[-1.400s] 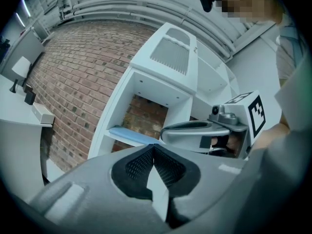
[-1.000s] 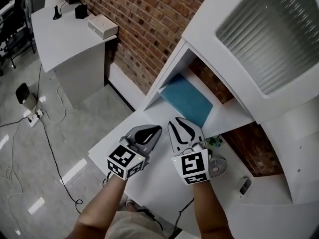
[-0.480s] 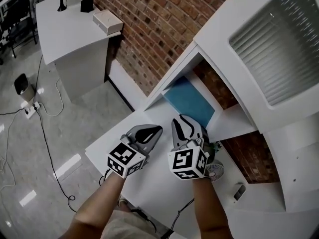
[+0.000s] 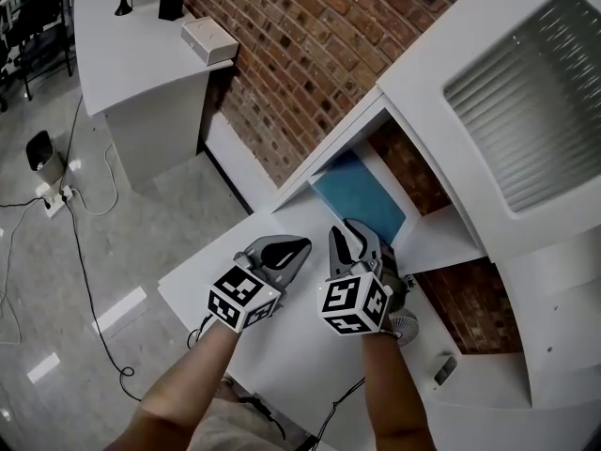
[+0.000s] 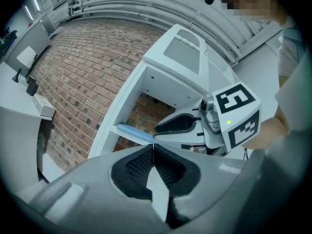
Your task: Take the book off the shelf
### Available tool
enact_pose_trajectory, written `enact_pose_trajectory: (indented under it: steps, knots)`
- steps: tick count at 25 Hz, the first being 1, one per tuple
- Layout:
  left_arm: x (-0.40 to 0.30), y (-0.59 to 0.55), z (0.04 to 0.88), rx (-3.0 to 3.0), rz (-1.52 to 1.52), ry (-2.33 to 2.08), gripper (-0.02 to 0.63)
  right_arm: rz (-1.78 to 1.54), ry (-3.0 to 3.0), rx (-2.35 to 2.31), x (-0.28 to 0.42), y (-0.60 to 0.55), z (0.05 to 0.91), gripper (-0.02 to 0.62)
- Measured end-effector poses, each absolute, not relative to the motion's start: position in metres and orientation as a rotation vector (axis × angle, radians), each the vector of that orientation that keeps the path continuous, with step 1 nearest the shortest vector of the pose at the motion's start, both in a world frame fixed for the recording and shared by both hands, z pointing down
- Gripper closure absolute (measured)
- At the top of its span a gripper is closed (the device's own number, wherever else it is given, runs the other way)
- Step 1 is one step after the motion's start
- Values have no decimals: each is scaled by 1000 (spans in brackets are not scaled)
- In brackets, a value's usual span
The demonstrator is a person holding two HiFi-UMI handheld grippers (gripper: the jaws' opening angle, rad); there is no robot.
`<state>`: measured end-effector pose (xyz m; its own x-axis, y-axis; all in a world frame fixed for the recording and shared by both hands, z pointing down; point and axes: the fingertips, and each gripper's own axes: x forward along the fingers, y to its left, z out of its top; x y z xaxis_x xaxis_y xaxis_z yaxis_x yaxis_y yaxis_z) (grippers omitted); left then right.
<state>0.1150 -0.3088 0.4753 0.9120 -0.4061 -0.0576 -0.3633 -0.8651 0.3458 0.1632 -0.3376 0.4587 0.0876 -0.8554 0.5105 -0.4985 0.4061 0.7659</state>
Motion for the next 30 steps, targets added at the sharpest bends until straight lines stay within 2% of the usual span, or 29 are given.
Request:
enact_pose_trajectory:
  steps: [30]
  knots:
    - [129, -316, 486, 2714, -172, -544, 595, -420, -1434, 1178, 189, -358, 480, 500]
